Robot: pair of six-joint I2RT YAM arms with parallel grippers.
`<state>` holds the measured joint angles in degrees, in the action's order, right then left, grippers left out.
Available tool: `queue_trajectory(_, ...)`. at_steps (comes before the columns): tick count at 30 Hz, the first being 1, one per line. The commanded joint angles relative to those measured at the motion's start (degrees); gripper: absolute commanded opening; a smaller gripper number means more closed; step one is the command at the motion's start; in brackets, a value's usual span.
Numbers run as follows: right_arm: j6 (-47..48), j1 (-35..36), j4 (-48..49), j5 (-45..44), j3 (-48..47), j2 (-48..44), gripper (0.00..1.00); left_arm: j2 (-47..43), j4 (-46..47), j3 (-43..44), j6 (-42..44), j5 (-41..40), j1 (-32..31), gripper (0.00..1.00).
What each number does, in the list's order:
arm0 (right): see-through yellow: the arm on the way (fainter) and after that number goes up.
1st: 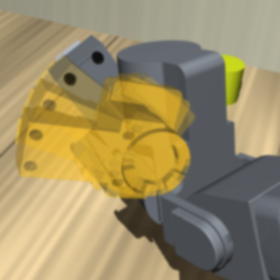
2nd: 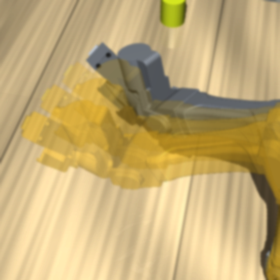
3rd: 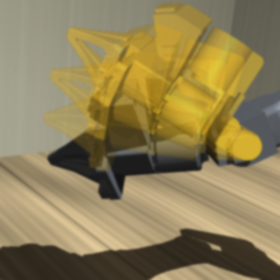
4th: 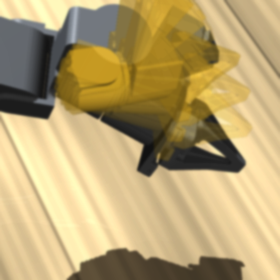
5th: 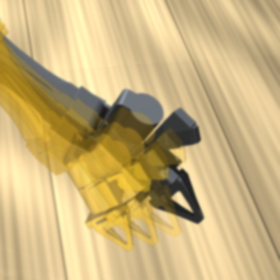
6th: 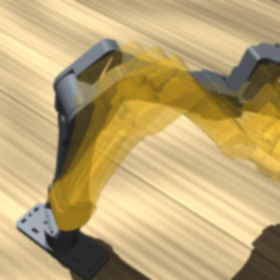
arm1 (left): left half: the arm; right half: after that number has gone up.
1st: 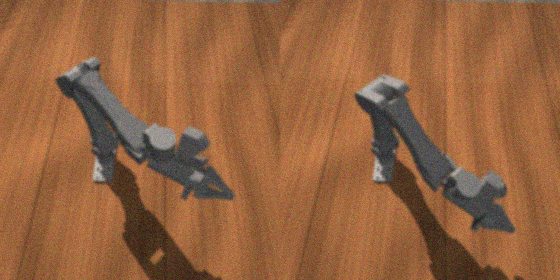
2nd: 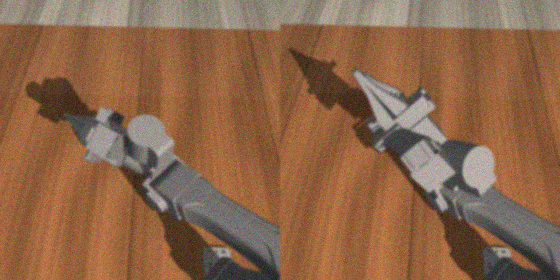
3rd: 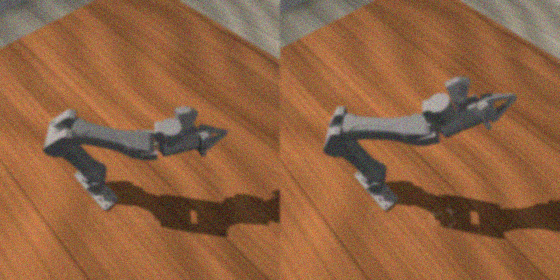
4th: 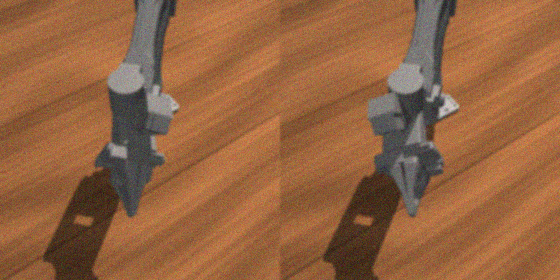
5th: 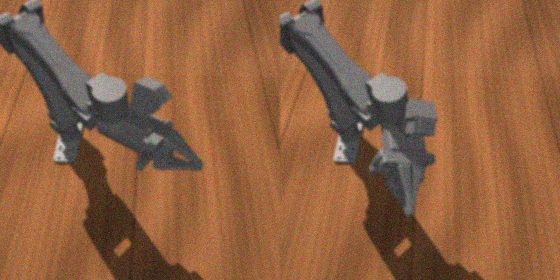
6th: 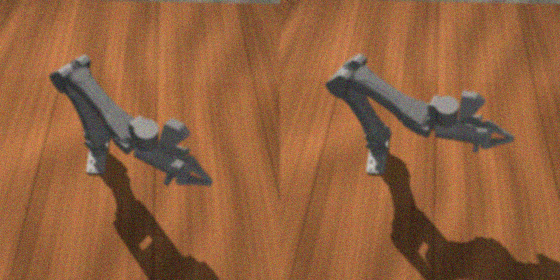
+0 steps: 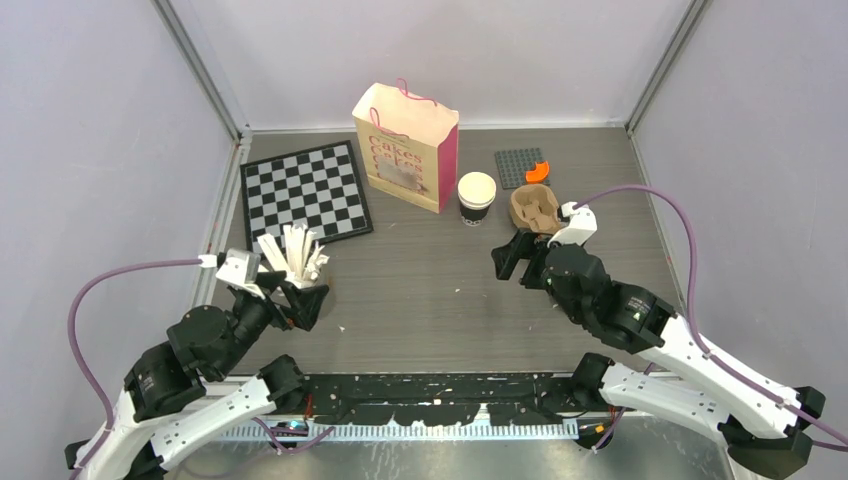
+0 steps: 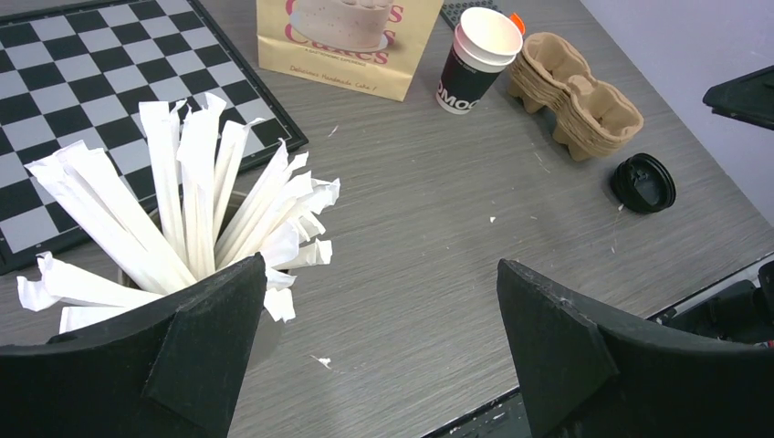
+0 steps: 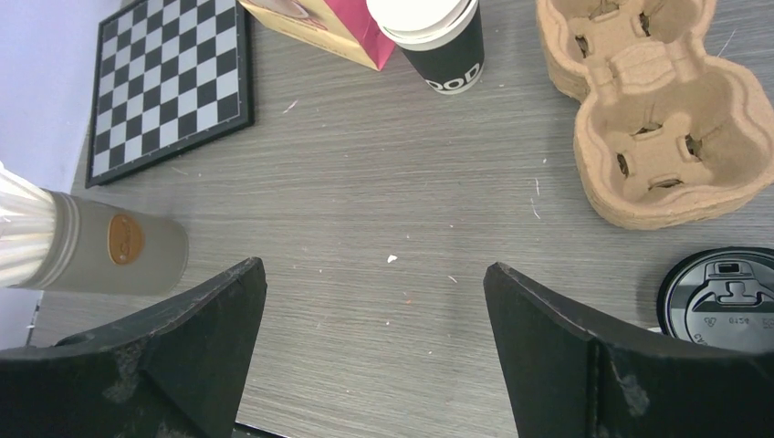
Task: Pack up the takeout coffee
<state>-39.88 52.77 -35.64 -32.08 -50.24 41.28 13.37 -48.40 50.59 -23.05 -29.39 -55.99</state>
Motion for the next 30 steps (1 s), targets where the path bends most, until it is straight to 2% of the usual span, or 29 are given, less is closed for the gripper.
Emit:
queue_trajectory(1, -1.3, 0.2, 3.6, -1.4, 1.1, -0.1, 0.93, -0.5, 0.7, -0.4, -0.9, -1.3, -0.2, 1.0)
queue_trajectory(9, -0.5, 0.1, 4.4, -2.9, 1.4, 1.0, 0.93, 0.4, 0.9, -0.6, -0.8, -1.4, -0.2, 1.0)
queue_trajectory(12, 2.1, 0.2, 4.4, -4.0, 0.7, 4.1, 0.91, 1.1, 0.9, -0.5, -0.6, -1.3, -0.2, 1.0)
queue_trajectory(17, 7.2, -0.9, 4.8, -16.6, -3.8, 12.7, 0.89, 2.6, 1.0, -0.5, -0.7, -0.7, -0.2, 1.0)
queue_trajectory(20, 11.2, -5.3, 6.2, -14.1, -7.1, 17.6, 0.88, 3.4, 0.9, -0.4, -0.7, 0.2, -0.2, 1.0)
queue_trajectory(23, 13.1, -11.6, 8.9, -6.1, -9.0, 21.3, 0.85, 4.1, 0.8, -0.2, -0.7, 0.6, -0.2, 1.0)
queue_trajectory(27, 14.7, -18.2, 12.4, 4.1, -11.7, 26.9, 0.66, 4.6, 0.9, -0.2, -0.5, 1.3, -0.2, 1.0)
queue_trajectory(30, 14.9, -21.3, 13.4, 8.1, -15.4, 32.3, 0.5, 4.6, 0.9, -0.2, -0.4, 1.6, -0.2, 1.0)
